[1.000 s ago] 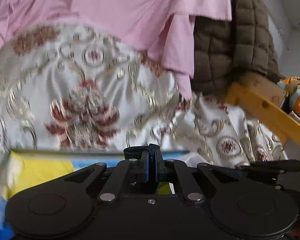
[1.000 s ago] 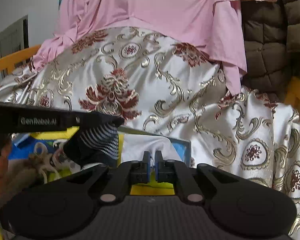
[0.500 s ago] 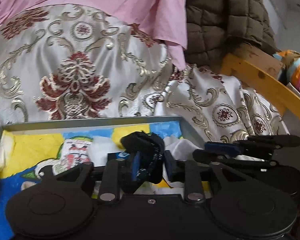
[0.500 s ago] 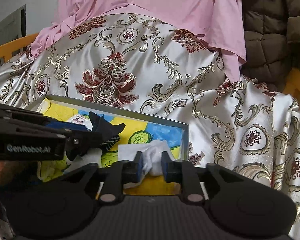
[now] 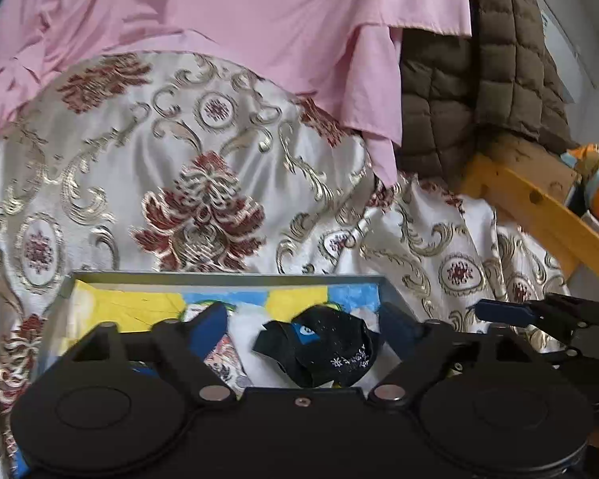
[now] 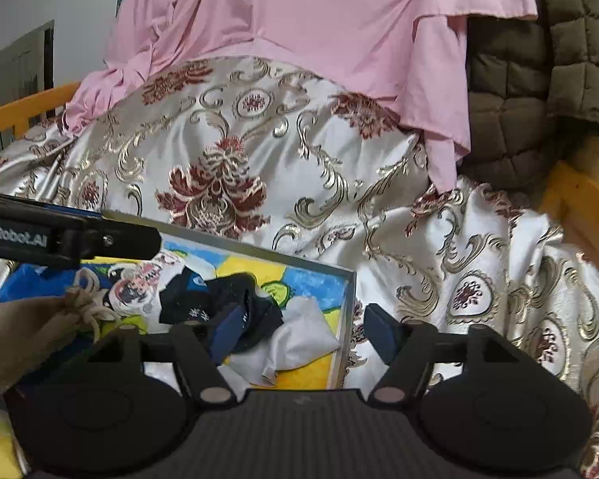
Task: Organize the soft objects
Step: 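Lower the grey sock and black cloth into the tray and open both grippers, then withdraw both grippers from the tray back over the pile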
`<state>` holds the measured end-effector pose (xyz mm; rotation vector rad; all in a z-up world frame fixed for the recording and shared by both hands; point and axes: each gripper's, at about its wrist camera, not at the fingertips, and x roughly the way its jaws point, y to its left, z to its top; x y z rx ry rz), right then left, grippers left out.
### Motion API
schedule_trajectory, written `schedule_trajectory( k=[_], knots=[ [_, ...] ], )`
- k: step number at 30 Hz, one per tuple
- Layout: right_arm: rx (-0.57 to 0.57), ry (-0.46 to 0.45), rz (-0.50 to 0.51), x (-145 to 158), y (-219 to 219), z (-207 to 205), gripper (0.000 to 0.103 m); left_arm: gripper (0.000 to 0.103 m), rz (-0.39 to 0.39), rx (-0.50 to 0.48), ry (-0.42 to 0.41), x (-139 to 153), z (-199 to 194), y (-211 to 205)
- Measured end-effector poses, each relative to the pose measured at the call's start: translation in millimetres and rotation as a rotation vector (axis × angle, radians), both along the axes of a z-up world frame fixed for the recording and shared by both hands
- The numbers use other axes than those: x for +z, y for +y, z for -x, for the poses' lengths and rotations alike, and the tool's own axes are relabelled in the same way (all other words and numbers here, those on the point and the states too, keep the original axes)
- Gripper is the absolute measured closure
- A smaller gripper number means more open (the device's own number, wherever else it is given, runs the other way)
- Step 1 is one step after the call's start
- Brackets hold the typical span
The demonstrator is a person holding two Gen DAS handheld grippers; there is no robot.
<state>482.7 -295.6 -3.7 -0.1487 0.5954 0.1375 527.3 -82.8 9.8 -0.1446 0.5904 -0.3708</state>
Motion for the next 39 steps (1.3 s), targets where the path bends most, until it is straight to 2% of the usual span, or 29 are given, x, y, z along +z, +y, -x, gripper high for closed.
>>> schedule_trajectory(
  k=[6, 12, 16, 22, 25, 31, 34, 39],
  knots=[
    [-0.009, -0.047, -0.022, 21, 2, 18, 0.013, 0.001, 0.006, 0.035, -0.047, 19, 21, 15],
    [0.003, -0.11, -0.022, 44, 11, 43, 0.004, 0.001, 0.022, 0.074, -0.048, 40, 48, 28],
    [0.019, -0.165, -0.018, 59, 19, 69, 0.001, 0.001, 0.009, 0.082, -0.089, 57, 72, 34],
    [0.03, -0.209, -0.036, 82, 29, 106, 0.0, 0.001, 0.04, 0.079, -0.17, 83, 117, 46],
    [0.042, -0.235, -0.043, 94, 31, 127, 0.0, 0.001, 0.017, 0.09, -0.219, 97, 142, 48],
    [0.072, -0.306, -0.033, 112, 37, 168, 0.0, 0.001, -0.01, 0.074, -0.252, 116, 189, 53],
    [0.086, -0.333, -0.036, 117, 41, 188, 0.0, 0.001, -0.043, 0.101, -0.258, 120, 214, 55],
    [0.094, -0.382, -0.018, 121, 45, 222, 0.0, 0.001, -0.015, 0.169, -0.283, 126, 248, 66]
  ],
)
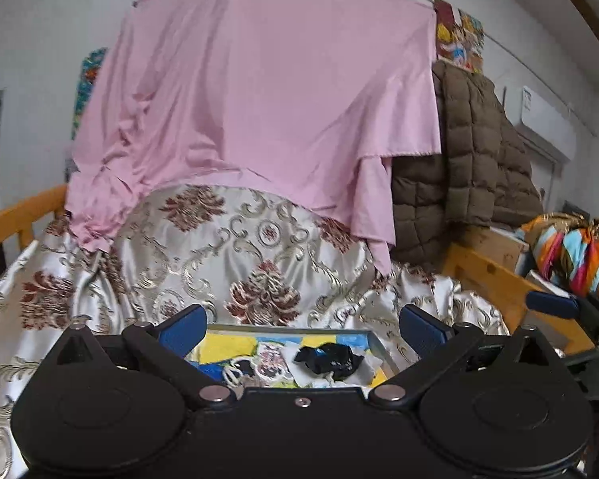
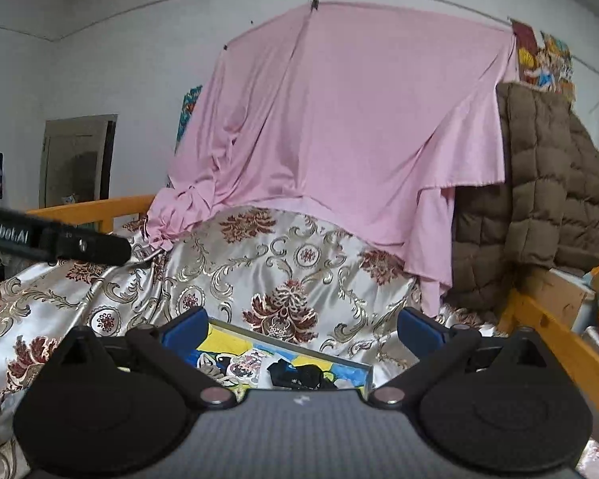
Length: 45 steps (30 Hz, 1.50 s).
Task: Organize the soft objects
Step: 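Withdraw both grippers from the tray back over the pile, then move both grippers down toward the orange cup and striped sock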
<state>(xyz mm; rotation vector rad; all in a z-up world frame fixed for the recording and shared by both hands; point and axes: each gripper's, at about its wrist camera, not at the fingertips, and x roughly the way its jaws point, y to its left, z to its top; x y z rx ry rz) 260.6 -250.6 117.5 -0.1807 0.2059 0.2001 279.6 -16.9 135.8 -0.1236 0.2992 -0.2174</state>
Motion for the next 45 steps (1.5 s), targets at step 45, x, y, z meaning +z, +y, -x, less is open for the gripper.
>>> schedule_trajectory(
  k=[45],
  knots=[
    [0.002, 0.251, -0.027, -114, 10, 87, 0.0, 0.001, -0.023, 0.122, 0.055, -107, 109, 9]
  ],
)
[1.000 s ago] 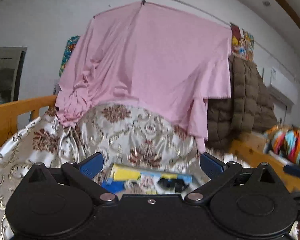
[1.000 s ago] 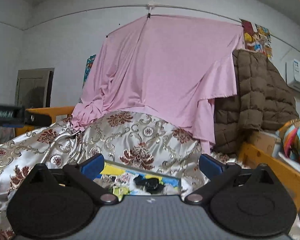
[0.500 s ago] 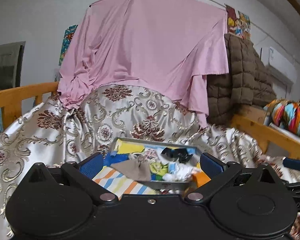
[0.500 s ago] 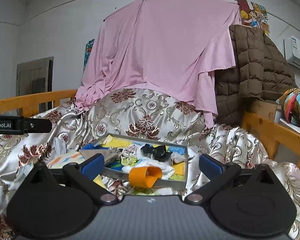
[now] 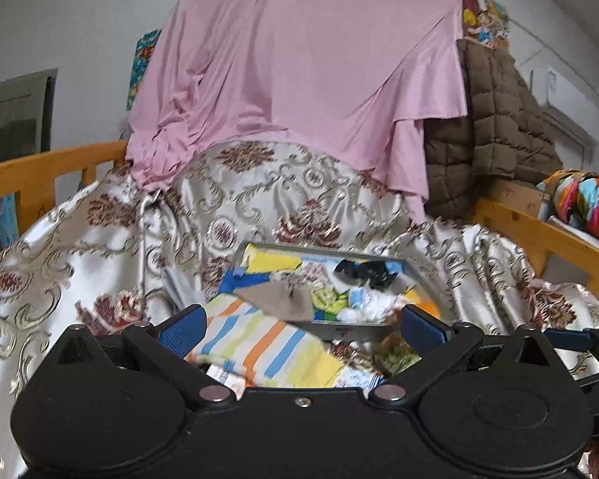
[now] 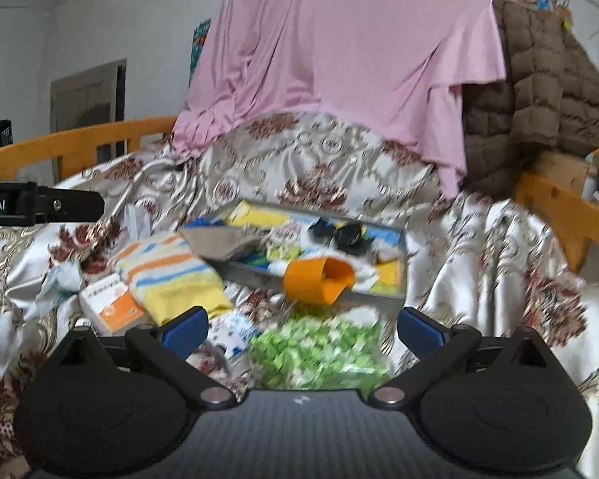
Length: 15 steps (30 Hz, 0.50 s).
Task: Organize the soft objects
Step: 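Move both grippers down toward the orange cup and striped sock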
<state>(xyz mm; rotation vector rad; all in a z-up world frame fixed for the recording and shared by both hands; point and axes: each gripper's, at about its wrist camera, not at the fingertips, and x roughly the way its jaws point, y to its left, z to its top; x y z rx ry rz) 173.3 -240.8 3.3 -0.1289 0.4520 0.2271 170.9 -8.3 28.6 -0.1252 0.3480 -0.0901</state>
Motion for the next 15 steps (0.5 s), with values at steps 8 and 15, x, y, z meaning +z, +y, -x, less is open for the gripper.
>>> schedule_trajectory(
  k=[8, 15],
  knots=[
    [0.032, 0.07, 0.039, -13, 11, -5, 0.0, 0.001, -0.065, 0.026, 0.096, -20, -6, 3],
    [0.05, 0.086, 0.071, -18, 17, -7, 0.0, 0.001, -0.111, 0.032, 0.172, -37, -8, 8]
  ],
)
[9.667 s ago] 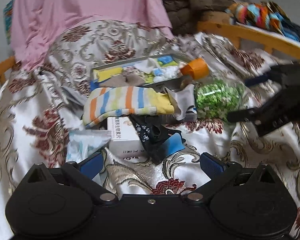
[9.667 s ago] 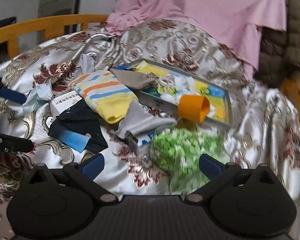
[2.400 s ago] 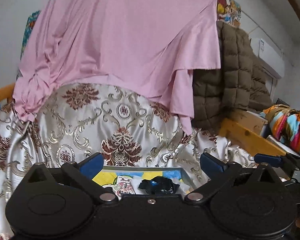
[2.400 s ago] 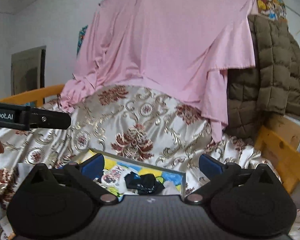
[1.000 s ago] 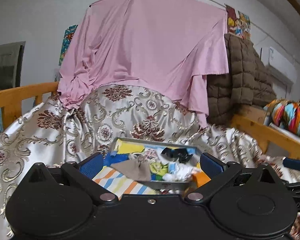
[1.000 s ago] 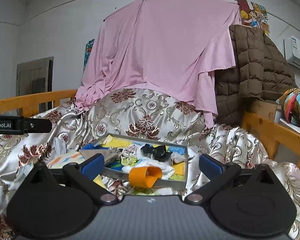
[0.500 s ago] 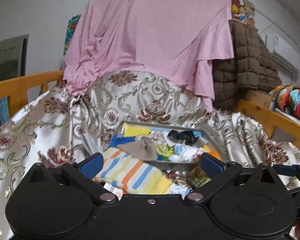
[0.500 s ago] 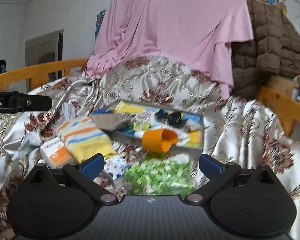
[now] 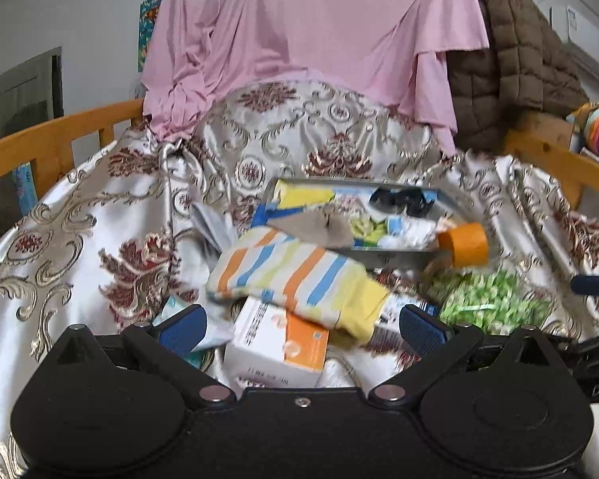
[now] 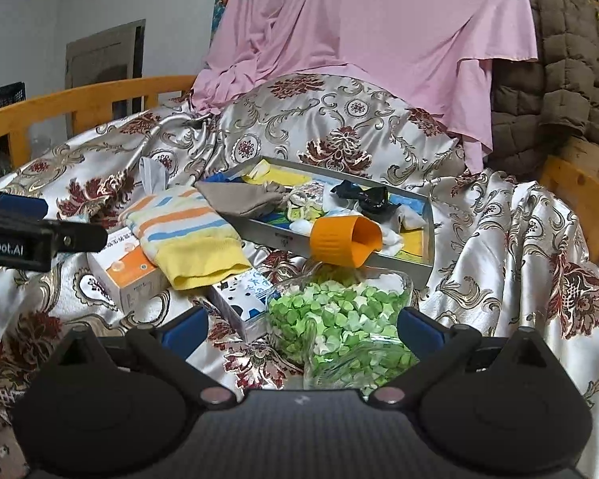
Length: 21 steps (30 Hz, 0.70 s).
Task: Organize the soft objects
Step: 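Move both grippers down toward the orange cup and striped sock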
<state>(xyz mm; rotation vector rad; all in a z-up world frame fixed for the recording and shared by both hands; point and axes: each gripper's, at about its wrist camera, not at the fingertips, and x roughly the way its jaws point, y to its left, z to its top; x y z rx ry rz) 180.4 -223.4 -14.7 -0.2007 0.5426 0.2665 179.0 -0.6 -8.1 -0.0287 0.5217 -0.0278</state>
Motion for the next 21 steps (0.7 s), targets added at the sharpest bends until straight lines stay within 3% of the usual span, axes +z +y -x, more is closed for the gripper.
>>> schedule_trajectory(
  k=[8, 14, 21],
  knots=[
    [0.014, 0.006, 0.044, -7, 4, -4, 0.0, 0.001, -0.042, -0.021, 0.04, -8, -2, 1],
    [0.014, -0.073, 0.203, -17, 13, -7, 0.0, 0.001, -0.26, -0.189, 0.039, -16, -12, -9],
    [0.03, -0.086, 0.285, -30, 24, -14, 0.0, 0.001, -0.377, -0.292, 0.04, -24, -20, -12]
  ],
)
